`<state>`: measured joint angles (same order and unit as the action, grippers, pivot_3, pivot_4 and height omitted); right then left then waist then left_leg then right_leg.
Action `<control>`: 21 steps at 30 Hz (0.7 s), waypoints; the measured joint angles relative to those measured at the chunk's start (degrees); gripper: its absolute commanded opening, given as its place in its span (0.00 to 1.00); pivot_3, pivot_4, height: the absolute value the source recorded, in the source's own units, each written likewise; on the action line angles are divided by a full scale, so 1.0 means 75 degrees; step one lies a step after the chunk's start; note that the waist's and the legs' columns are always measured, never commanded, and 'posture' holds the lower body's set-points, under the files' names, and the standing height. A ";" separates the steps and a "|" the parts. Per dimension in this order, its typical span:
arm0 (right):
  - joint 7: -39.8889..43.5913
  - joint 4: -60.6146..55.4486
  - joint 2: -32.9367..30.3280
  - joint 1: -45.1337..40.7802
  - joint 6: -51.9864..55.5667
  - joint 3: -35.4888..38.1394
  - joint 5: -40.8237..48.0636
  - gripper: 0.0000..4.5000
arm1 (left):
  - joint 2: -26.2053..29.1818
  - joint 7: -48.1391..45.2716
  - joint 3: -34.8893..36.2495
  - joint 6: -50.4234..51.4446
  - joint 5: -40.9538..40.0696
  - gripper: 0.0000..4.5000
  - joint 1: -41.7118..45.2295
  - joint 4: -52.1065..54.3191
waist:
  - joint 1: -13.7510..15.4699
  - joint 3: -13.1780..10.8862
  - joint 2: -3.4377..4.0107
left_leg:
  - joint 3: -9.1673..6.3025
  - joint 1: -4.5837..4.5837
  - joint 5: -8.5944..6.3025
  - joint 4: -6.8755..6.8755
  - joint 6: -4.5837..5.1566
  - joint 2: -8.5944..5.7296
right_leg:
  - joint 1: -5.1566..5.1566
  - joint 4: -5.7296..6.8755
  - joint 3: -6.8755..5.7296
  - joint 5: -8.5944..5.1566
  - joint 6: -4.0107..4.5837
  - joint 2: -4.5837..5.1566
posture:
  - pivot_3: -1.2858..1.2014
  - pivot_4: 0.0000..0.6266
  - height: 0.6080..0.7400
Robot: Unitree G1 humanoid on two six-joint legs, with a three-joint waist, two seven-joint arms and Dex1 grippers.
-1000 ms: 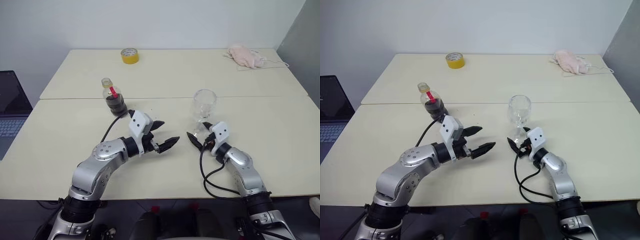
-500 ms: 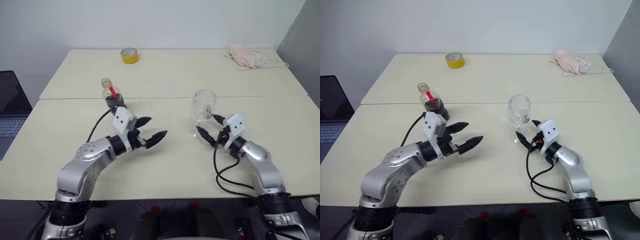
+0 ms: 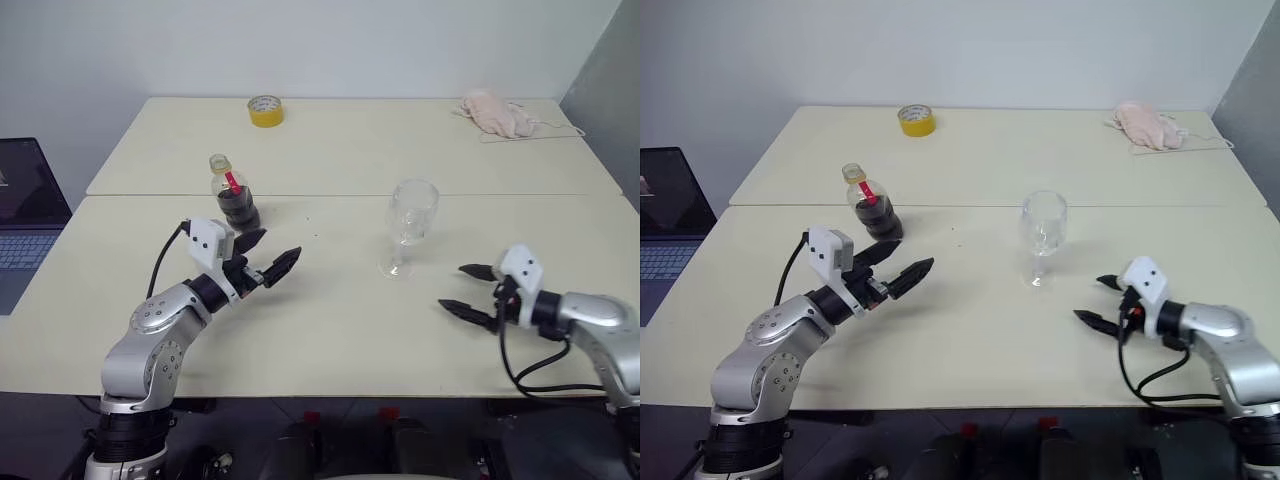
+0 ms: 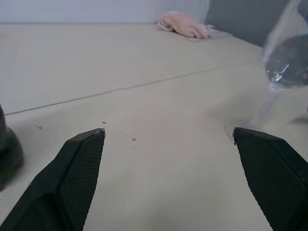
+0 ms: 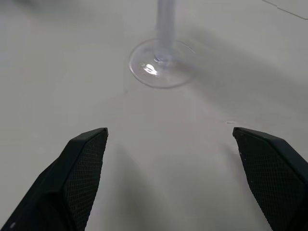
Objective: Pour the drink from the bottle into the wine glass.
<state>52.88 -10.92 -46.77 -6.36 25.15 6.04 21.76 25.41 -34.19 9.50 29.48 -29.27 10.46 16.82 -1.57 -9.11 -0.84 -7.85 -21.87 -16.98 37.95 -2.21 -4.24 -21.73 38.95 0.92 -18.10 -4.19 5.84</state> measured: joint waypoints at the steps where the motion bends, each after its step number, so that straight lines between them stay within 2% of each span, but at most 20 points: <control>1: 0.0139 0.0026 -0.0226 -0.0016 0.0053 0.0165 0.0058 0.99 | 0.0000 -0.0005 0.0005 -0.0012 -0.0004 1.00 -0.0009 -0.0003 | 0.0001 0.0000 0.0000 | 0.0004 0.0000 -0.0001 0.0000 0.0003 -0.0001 | 0.0000 0.0000 0.0002 0.0000 0.0000 0.0001 | 0.52 0.24 1.00; 5: 0.0903 0.0354 -0.1331 -0.0392 0.0067 0.0969 0.0318 0.99 | 0.0000 -0.0040 0.0047 -0.0070 -0.0013 1.00 -0.0064 -0.0225 | 0.0006 -0.0001 0.0000 | 0.0005 0.0000 -0.0005 0.0002 0.0008 0.0001 | 0.0002 -0.0001 -0.0003 0.0000 0.0000 0.0000 | 0.52 0.24 1.00; 13: 0.1583 0.0597 -0.2032 -0.2208 0.0208 0.2025 0.1346 0.99 | -0.0038 0.0016 0.0312 -0.0239 -0.0011 1.00 -0.0107 -0.0340 | -0.0008 -0.0002 -0.0001 | 0.0009 -0.0001 -0.0005 0.0001 0.0009 0.0005 | 0.0004 -0.0006 -0.0003 0.0000 0.0000 0.0000 | 0.52 0.24 1.00; 17: 0.1614 0.0127 -0.1900 -0.3309 0.0720 0.1936 0.2276 0.99 | -0.0182 0.0324 0.0499 -0.0334 -0.0010 1.00 -0.0141 -0.0398 | -0.0010 -0.0004 -0.0004 | 0.0008 -0.0002 -0.0005 0.0000 0.0009 0.0009 | 0.0004 -0.0007 -0.0004 0.0000 0.0000 0.0001 | 0.52 0.24 1.00; 21: 0.1424 -0.0876 -0.1610 -0.4111 0.1134 0.1131 0.2677 0.99 | -0.0258 0.0681 0.0731 -0.0101 -0.0158 1.00 0.0057 -0.0564 | -0.0002 -0.0005 -0.0006 | 0.0003 -0.0007 -0.0005 0.0005 0.0009 0.0008 | 0.0002 -0.0007 -0.0007 0.0000 0.0000 0.0003 | 0.52 0.24 1.00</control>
<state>63.57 -17.49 -58.84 -37.20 33.65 14.52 41.84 23.47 -29.09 14.98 28.72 -30.45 10.89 12.59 -1.59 -9.15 -0.89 -7.82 -21.92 -17.02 37.99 -2.15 -4.18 -21.71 38.90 0.87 -18.11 -4.19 5.86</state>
